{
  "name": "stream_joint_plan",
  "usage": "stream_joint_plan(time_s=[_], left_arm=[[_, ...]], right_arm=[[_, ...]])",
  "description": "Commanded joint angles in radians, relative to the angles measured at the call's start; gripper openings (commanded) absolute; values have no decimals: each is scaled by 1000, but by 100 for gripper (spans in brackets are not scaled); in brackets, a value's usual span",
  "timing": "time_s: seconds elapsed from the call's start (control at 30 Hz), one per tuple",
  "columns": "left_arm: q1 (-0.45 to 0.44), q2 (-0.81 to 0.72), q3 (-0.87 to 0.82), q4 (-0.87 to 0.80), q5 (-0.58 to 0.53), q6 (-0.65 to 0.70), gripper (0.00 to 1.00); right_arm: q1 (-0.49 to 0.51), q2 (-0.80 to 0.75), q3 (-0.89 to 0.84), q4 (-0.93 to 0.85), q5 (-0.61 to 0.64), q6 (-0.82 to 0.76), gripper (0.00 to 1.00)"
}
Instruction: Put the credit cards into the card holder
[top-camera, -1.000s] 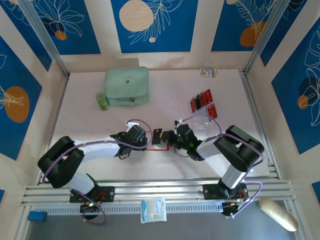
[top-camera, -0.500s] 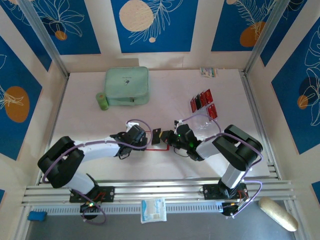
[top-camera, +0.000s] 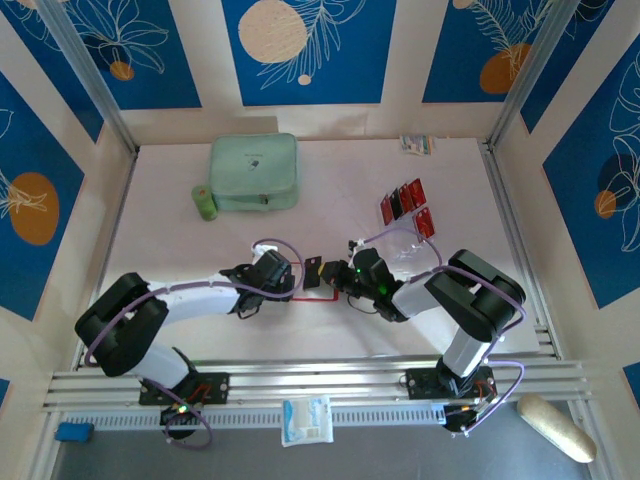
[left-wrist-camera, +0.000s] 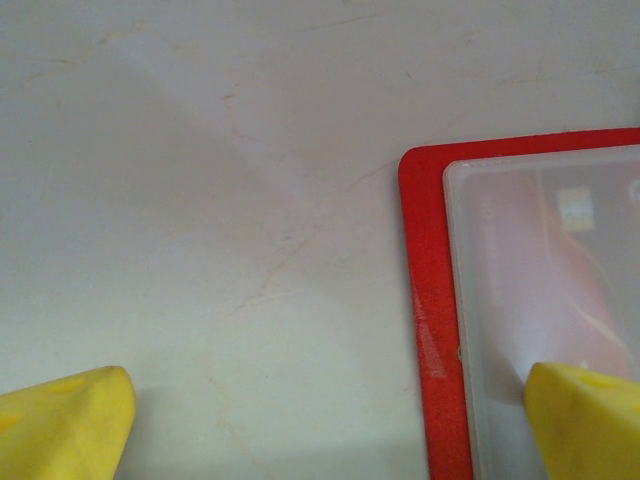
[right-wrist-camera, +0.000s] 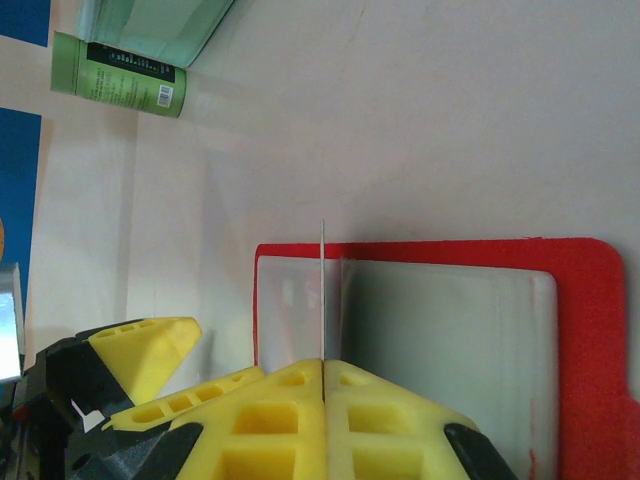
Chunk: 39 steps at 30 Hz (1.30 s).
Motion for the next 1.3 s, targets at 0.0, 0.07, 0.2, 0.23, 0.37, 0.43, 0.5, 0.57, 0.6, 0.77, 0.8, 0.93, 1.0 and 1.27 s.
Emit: stream_joint_plan(time_s=[0.0,0.07,0.2,0.23,0.37,0.43,0.5,0.57,0.6,0.77,0.8,0.93,1.0,1.27], left_arm=[[8,-9,-24,-48,-22,2,99],[7,-11,-24,-49,-22,2,99],[8,-10,-25,-47,-22,1,99],[7,-10,-25,-47,-21,1,99],[8,-11,-25,-48,-23,3,99],[8,-10,-24,-48,-22,3,99],[7,-10,-24,-47,-23,1,99],[7,-9,-27,-47,-21,1,99],[7,-10,-27,-46,-22,1,99],[8,-11,-28,-47,-21,-1,99],[8,-11,-28,-47,-21,0,99],[8,-13,-28,-47,-22,1,99],[7,-13,-28,-47,-22,1,99],[8,-13,-31,-45,-24,-1,99]], right_arm=[[4,-7,-7,16,-13,8,0],[4,-4,-7,14,-14,10,0],[4,-7,-6,16,-16,9,0],[4,-7,-6,17,-16,9,0],[5,-12,-6,7,-15,6,0],[5,-12,-7,6,-15,8,0],[7,-6,-5,8,-16,8,0],[7,-1,-5,9,-16,9,0],[7,2,-5,13,-16,11,0],[10,17,-10,30,-16,21,0],[11,20,-9,33,-16,21,0],[12,17,-13,38,-16,25,0],[11,12,-13,38,-14,25,0],[13,11,-15,32,-15,23,0]])
